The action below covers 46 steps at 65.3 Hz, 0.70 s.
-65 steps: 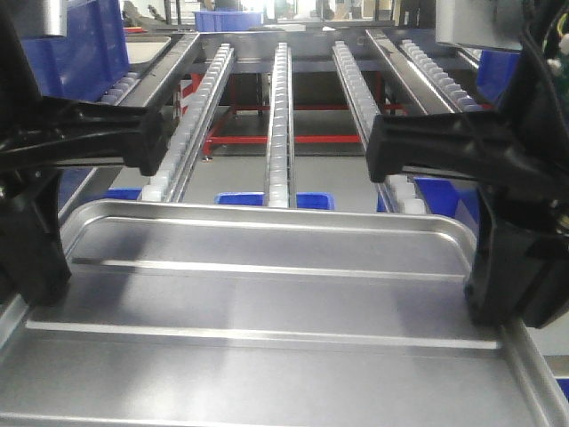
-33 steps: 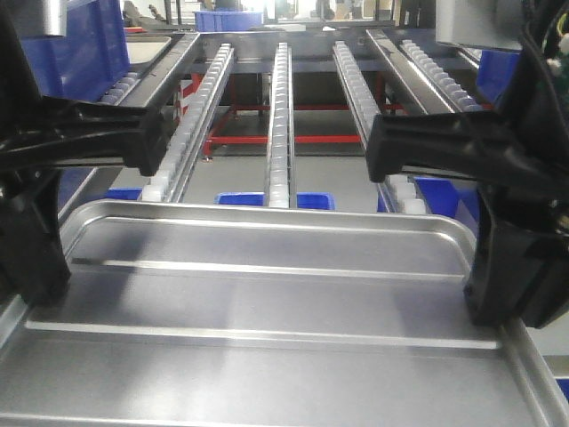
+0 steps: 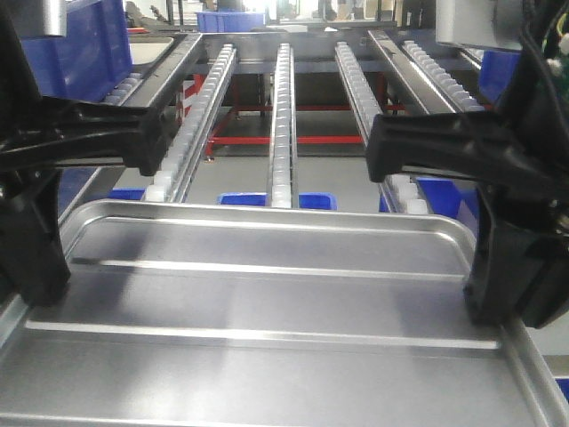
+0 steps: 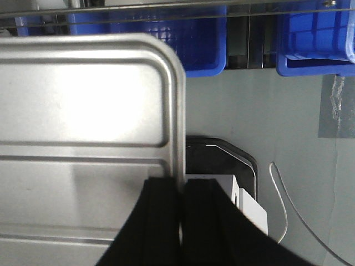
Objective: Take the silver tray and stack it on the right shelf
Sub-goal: 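Hold the tray level in both grippers while the base turns away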
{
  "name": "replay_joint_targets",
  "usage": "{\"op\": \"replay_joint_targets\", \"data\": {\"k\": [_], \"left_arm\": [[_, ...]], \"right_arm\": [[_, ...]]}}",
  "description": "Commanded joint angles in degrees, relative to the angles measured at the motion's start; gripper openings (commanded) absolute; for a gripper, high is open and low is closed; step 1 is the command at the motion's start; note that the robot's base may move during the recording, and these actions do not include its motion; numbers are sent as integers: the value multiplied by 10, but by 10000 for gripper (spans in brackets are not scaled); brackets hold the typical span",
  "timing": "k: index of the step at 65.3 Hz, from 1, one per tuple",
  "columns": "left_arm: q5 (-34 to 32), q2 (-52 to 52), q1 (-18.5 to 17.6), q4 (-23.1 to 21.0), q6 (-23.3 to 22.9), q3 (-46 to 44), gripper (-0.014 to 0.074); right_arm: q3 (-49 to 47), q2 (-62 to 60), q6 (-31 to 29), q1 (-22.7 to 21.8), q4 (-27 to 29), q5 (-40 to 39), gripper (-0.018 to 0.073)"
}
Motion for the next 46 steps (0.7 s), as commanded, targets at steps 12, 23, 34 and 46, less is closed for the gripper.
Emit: {"op": "replay_joint_targets", "data": {"k": [12,23,34,46], "left_arm": [[21,-19,-2,22,5,-12,-100],[21,-19,-2,22,5,-12,-100],[21,-19,-2,22,5,-12,-100],[21,-19,-2,22,5,-12,-100]], "right_arm": [[-16,-12,-1,-1,-24,2,60],[-16,-12,-1,-1,-24,2,60],[-16,-12,-1,-1,-24,2,60],[-16,-12,-1,-1,-24,2,60]]}}
